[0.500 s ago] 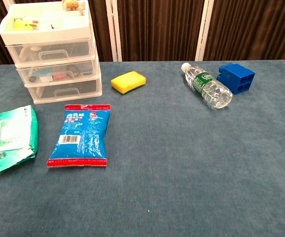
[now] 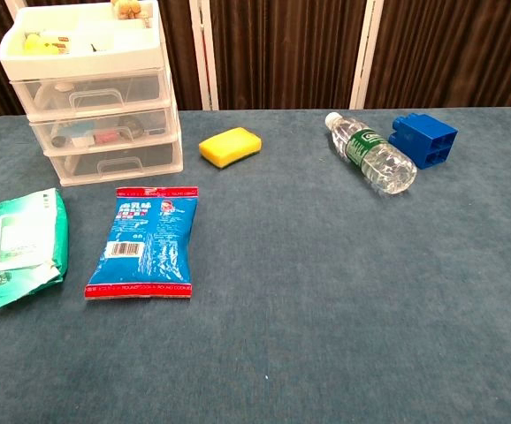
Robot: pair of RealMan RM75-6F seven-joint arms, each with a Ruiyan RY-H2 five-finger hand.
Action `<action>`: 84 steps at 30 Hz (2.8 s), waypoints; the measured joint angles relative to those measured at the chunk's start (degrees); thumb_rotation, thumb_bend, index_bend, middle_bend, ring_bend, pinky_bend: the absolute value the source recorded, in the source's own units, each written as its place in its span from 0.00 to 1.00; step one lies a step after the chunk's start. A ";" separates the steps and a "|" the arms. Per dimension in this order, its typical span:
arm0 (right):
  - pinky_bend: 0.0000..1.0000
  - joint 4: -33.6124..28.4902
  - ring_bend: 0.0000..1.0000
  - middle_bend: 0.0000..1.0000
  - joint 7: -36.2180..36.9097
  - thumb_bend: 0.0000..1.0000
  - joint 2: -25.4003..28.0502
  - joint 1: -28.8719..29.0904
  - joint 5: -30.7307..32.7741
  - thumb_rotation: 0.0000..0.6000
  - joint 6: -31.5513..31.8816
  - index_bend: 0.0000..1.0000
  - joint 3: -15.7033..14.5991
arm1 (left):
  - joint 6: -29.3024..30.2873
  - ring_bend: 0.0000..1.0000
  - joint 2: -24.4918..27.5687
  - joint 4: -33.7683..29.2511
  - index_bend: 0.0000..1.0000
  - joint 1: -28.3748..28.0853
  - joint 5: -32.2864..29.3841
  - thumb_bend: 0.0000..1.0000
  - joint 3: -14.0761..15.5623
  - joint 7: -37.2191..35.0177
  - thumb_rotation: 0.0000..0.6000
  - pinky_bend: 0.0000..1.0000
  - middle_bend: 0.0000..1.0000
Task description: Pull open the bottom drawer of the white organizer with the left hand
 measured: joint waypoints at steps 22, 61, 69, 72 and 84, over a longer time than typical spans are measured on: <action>0.00 -0.43 0.00 0.00 2.42 0.10 0.58 -0.04 -1.24 1.00 -0.22 0.00 -0.68 | -10.67 0.90 -5.58 -17.37 0.06 -6.30 -17.28 0.62 -5.98 -1.23 1.00 0.90 0.96; 0.00 -1.69 0.00 0.00 6.99 0.10 2.04 0.25 -2.80 1.00 -1.13 0.00 -1.59 | -18.03 0.91 -27.33 -2.33 0.04 -30.04 -66.00 0.66 -29.72 -3.69 1.00 0.91 0.98; 0.00 -1.90 0.00 0.00 8.33 0.10 2.53 0.35 -3.22 1.00 -1.34 0.00 -1.79 | -19.21 0.91 -30.51 2.97 0.03 -33.23 -68.40 0.66 -30.34 -2.52 1.00 0.91 0.98; 0.00 -2.04 0.00 0.00 8.72 0.10 2.69 0.36 -3.23 1.00 -1.43 0.00 -1.84 | -19.56 0.91 -31.46 4.73 0.03 -34.20 -69.04 0.66 -30.63 -2.11 1.00 0.91 0.98; 0.00 -2.35 0.00 0.00 10.24 0.10 3.25 0.42 -2.78 1.00 -1.75 0.00 -1.74 | -21.98 0.91 -35.04 11.70 0.03 -38.25 -71.96 0.66 -33.28 -1.42 1.00 0.91 0.98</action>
